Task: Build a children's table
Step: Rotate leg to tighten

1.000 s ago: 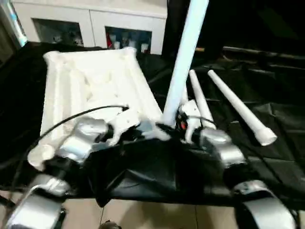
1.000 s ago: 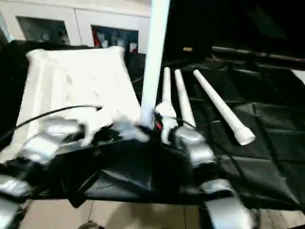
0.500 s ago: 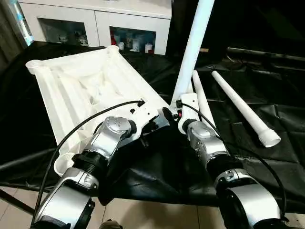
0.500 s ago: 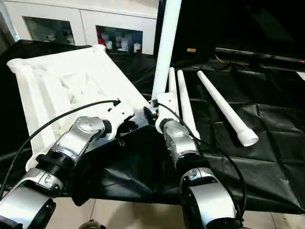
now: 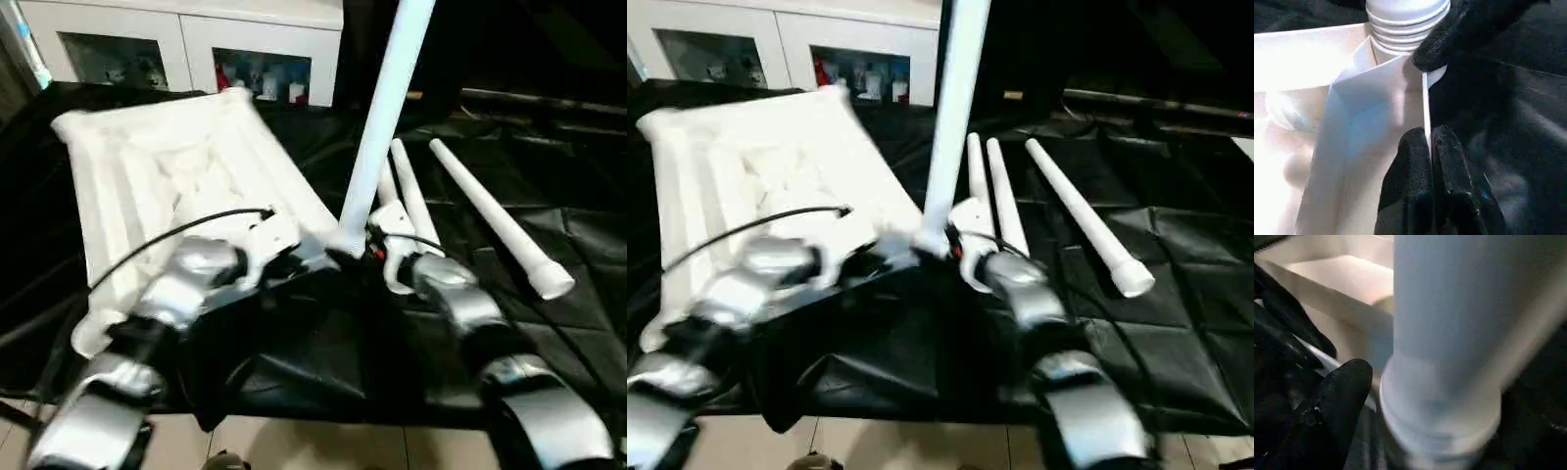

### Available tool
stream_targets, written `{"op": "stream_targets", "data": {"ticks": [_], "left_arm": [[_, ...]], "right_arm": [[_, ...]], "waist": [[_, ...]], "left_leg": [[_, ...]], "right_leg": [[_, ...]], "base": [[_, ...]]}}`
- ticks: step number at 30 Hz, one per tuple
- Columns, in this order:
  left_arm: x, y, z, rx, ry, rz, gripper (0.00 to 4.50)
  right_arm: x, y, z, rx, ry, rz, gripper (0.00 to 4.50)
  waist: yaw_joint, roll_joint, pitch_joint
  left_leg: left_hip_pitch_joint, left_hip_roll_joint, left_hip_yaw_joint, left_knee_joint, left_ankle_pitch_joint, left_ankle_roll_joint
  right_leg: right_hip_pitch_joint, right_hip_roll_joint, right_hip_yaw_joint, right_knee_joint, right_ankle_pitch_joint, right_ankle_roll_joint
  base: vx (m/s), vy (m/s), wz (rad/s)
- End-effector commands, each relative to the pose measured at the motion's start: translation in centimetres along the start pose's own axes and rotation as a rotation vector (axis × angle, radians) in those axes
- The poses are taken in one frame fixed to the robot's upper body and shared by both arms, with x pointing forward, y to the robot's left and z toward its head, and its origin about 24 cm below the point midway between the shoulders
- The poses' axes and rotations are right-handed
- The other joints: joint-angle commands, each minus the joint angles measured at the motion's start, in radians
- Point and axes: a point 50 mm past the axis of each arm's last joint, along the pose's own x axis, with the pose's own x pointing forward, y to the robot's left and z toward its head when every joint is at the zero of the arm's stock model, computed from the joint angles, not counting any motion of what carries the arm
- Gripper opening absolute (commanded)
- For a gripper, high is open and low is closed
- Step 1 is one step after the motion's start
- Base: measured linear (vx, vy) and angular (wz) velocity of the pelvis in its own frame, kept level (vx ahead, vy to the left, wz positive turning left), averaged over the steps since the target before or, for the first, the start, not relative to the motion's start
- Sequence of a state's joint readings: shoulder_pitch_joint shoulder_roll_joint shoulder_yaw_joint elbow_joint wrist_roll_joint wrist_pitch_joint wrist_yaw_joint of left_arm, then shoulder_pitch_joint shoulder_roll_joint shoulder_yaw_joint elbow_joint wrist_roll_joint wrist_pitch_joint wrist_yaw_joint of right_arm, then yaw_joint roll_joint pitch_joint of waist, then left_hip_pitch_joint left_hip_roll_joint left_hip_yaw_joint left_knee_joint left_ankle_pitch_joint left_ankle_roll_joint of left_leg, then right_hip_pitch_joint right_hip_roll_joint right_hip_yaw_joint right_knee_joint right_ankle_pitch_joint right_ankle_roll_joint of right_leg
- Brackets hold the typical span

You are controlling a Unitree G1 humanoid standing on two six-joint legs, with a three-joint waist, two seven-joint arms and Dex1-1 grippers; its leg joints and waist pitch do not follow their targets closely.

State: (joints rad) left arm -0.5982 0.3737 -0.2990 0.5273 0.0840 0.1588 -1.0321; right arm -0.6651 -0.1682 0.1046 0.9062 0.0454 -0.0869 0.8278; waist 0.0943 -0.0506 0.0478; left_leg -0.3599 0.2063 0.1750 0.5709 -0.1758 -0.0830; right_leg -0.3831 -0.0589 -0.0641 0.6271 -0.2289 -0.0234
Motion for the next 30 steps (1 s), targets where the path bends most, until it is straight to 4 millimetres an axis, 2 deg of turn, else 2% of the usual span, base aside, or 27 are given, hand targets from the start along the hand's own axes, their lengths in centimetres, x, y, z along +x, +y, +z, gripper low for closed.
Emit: {"op": "stream_targets", "data": {"ticks": [1, 3, 9, 11, 13, 19, 23, 26, 27, 28, 29, 30], "left_arm": [[0.8, -1.6, -1.0, -0.007, 0.038, -0.112, 0.00], [0.1, -1.8, -1.3, -0.004, 0.046, -0.157, 0.00], [-0.8, -1.7, -1.7, -0.001, 0.053, -0.177, 0.00], [-1.0, -1.7, -1.8, 0.001, 0.055, -0.176, 0.00], [-1.0, -1.6, -1.8, 0.000, 0.055, -0.175, 0.00], [-1.3, -1.7, -1.9, -0.002, 0.056, -0.179, 0.00], [-1.2, -1.4, -2.0, -0.005, 0.066, -0.146, 0.00], [-0.7, -0.7, -1.9, -0.029, 0.073, -0.032, 0.00], [-0.2, -0.2, -1.9, -0.052, 0.085, 0.039, 0.00], [-0.2, -0.2, -1.8, -0.054, 0.086, 0.044, 0.00], [0.4, 0.3, -1.6, -0.079, 0.102, 0.133, 0.00], [1.1, 0.8, -1.3, -0.119, 0.113, 0.229, 0.00]], "right_arm": [[-0.3, 0.1, 0.2, -0.014, 0.005, 0.059, 3.86], [-1.0, -0.1, 0.2, -0.016, 0.013, 0.111, 3.86], [-1.7, 0.0, 0.1, 0.006, 0.023, 0.174, 3.86], [-1.7, 0.0, 0.1, 0.016, 0.016, 0.178, 3.60], [-1.6, 0.2, 0.2, 0.034, 0.003, 0.190, 3.53], [-1.5, 0.9, 0.1, 0.070, -0.012, 0.224, 2.89], [-1.2, 1.2, 0.1, 0.106, -0.054, 0.197, 2.77], [-0.1, 1.2, -0.7, 0.172, -0.031, 0.047, 2.75], [0.5, 1.2, -1.3, 0.183, 0.000, -0.034, 2.75], [0.6, 1.2, -1.3, 0.184, 0.002, -0.040, 2.75], [1.3, 1.4, -1.7, 0.211, 0.020, -0.124, 2.75], [2.1, 1.5, -1.9, 0.259, 0.032, -0.245, 2.74]], "waist": [[0.002, 0.009, -0.060], [0.006, 0.007, -0.059], [0.012, 0.007, -0.056], [0.012, 0.007, -0.057], [0.012, 0.007, -0.057], [0.015, 0.008, -0.059], [0.016, 0.008, -0.058], [0.011, 0.008, -0.055], [0.009, 0.009, -0.053], [0.006, 0.009, -0.050], [0.004, 0.008, -0.049], [0.002, 0.012, -0.047]], "left_leg": [[0.009, 0.035, -0.005, -0.056, -0.082, 0.073], [0.007, 0.035, -0.004, -0.057, -0.095, 0.071], [0.010, 0.036, -0.002, -0.057, -0.116, 0.057], [0.009, 0.036, -0.003, -0.058, -0.117, 0.049], [0.010, 0.036, -0.003, -0.058, -0.112, 0.046], [0.009, 0.035, -0.003, -0.056, -0.090, 0.053], [0.010, 0.036, -0.004, -0.058, -0.109, 0.041], [0.011, 0.034, -0.005, -0.062, -0.125, 0.025], [0.015, 0.034, -0.005, -0.065, -0.152, 0.009], [0.016, 0.035, -0.005, -0.067, -0.170, -0.001], [0.018, 0.034, -0.007, -0.069, -0.197, -0.015], [0.020, 0.034, -0.008, -0.072, -0.216, -0.032]], "right_leg": [[0.046, -0.084, 0.052, -0.055, 0.097, -0.248], [0.051, -0.083, 0.051, -0.056, 0.085, -0.250], [0.047, -0.085, 0.052, -0.060, 0.037, -0.245], [0.048, -0.086, 0.052, -0.060, 0.022, -0.240], [0.047, -0.085, 0.052, -0.059, 0.029, -0.239], [0.048, -0.083, 0.051, -0.055, 0.067, -0.242], [0.047, -0.087, 0.052, -0.059, 0.033, -0.235], [0.045, -0.086, 0.053, -0.062, 0.000, -0.229], [0.041, -0.088, 0.054, -0.067, -0.048, -0.223], [0.039, -0.088, 0.055, -0.070, -0.078, -0.221], [0.039, -0.089, 0.056, -0.077, -0.141, -0.208], [0.036, -0.091, 0.057, -0.080, -0.185, -0.199]], "base": [[0.000, 0.000, 0.00], [0.000, 0.000, 0.00], [0.000, 0.000, 0.00], [0.000, 0.000, 0.00], [0.000, 0.000, 0.00], [0.000, 0.000, 0.00], [0.000, 0.000, 0.00], [0.000, 0.000, 0.00], [0.000, 0.000, 0.00], [0.000, 0.000, 0.00], [0.000, 0.000, 0.00], [0.000, 0.000, 0.00]]}}
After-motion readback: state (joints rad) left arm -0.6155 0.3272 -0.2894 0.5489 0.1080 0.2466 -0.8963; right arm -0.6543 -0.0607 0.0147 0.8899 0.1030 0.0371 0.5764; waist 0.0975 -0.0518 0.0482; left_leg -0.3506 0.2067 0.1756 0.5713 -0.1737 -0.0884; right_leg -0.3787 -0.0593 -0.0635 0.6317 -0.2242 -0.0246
